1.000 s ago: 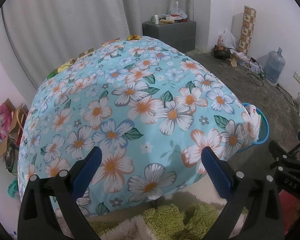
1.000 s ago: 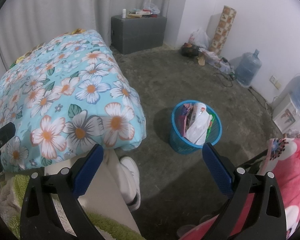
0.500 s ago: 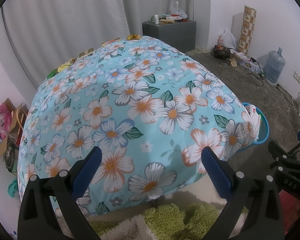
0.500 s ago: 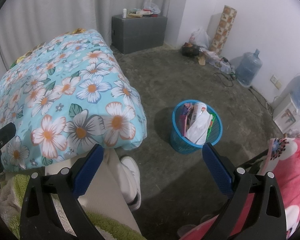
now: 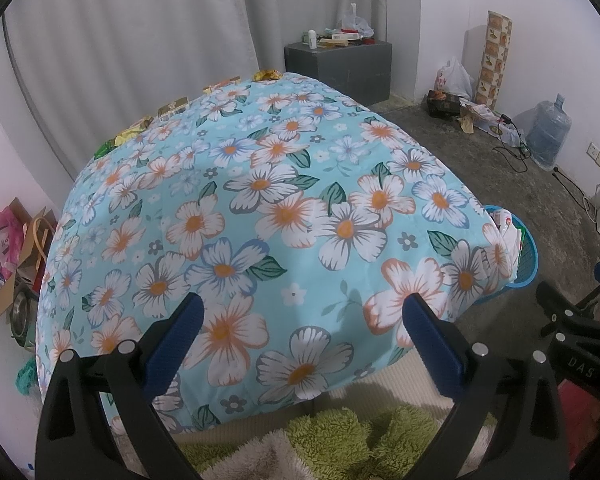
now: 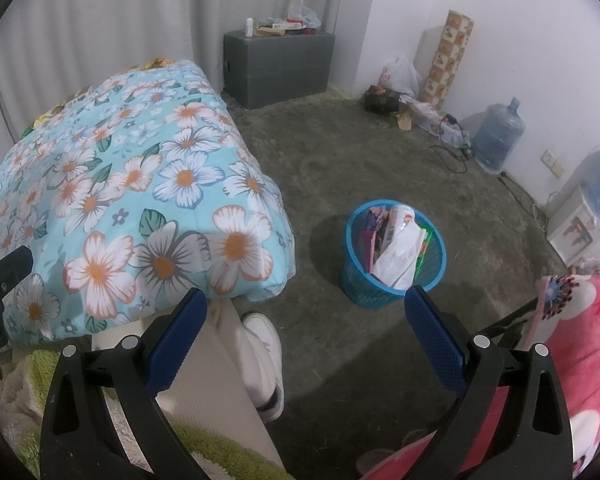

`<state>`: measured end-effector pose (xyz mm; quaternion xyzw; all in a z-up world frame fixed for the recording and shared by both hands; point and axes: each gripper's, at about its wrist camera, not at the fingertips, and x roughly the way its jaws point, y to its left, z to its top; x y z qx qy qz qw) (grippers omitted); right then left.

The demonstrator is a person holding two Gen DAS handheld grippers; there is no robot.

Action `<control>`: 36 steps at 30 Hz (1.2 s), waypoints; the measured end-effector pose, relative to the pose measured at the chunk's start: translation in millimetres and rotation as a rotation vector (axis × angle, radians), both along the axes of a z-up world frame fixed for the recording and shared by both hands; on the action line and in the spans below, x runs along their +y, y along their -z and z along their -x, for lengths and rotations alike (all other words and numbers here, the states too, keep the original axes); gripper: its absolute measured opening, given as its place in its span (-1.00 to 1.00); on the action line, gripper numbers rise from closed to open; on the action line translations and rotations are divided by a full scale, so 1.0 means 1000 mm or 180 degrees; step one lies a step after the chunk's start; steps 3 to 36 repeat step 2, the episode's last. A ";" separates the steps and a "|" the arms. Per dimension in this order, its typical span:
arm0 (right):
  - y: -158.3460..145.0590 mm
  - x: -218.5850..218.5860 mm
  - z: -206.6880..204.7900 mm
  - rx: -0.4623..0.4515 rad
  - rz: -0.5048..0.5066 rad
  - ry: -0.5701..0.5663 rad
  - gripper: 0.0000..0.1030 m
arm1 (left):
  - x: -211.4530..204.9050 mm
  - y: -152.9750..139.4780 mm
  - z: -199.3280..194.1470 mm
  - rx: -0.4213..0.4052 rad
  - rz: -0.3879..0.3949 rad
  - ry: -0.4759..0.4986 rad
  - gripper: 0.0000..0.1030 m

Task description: Collect trash

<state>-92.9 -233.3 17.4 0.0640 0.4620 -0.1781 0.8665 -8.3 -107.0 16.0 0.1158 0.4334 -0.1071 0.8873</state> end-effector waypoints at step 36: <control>0.001 -0.001 0.002 -0.0003 -0.0001 0.0006 0.84 | 0.000 0.000 0.000 -0.0001 -0.0001 0.0001 0.89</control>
